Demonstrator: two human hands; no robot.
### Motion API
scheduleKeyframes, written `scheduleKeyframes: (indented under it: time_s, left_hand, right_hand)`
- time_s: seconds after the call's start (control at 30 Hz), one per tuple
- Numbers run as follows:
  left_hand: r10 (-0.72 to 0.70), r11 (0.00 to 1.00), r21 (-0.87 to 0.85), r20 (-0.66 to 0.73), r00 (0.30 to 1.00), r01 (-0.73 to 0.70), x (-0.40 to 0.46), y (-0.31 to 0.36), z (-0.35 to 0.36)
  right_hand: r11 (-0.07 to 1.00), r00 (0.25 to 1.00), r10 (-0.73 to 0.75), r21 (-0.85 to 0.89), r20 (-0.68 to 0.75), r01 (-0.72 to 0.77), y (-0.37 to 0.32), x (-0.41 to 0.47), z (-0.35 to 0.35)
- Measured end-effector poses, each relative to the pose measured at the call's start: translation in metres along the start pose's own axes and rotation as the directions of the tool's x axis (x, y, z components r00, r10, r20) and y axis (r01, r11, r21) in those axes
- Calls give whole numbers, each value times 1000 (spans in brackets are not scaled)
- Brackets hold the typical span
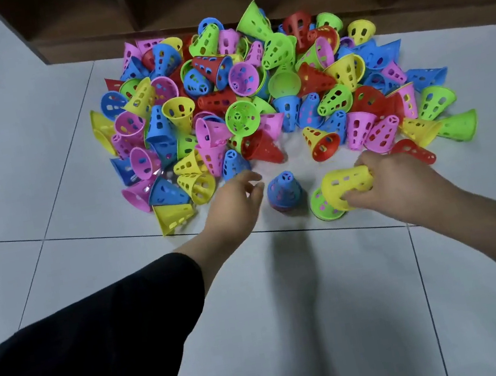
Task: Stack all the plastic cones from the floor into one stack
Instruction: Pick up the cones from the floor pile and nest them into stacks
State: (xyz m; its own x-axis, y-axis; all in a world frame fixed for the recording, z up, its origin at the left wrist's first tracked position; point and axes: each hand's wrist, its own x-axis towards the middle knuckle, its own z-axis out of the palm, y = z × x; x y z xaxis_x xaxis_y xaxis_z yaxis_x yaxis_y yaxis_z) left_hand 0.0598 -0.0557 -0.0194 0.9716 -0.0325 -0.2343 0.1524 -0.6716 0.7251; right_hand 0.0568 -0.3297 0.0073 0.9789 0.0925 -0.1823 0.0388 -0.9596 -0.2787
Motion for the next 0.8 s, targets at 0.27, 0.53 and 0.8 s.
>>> scheduleKeyframes:
  time_s: [0.27, 0.53, 0.8]
  left_hand:
    - [-277, 866, 290, -400, 874, 407, 1, -96, -60]
    - [-138, 686, 712, -69, 988, 146, -9, -133, -62]
    - [-131, 596, 794, -54, 990, 122, -16, -154, -58]
  right_hand:
    - [984, 989, 35, -177, 145, -9, -15, 3, 42]
    - [968, 956, -251, -71, -152, 242, -46, 8, 43]
    - [905, 912, -411, 126, 9, 406, -151, 60, 62]
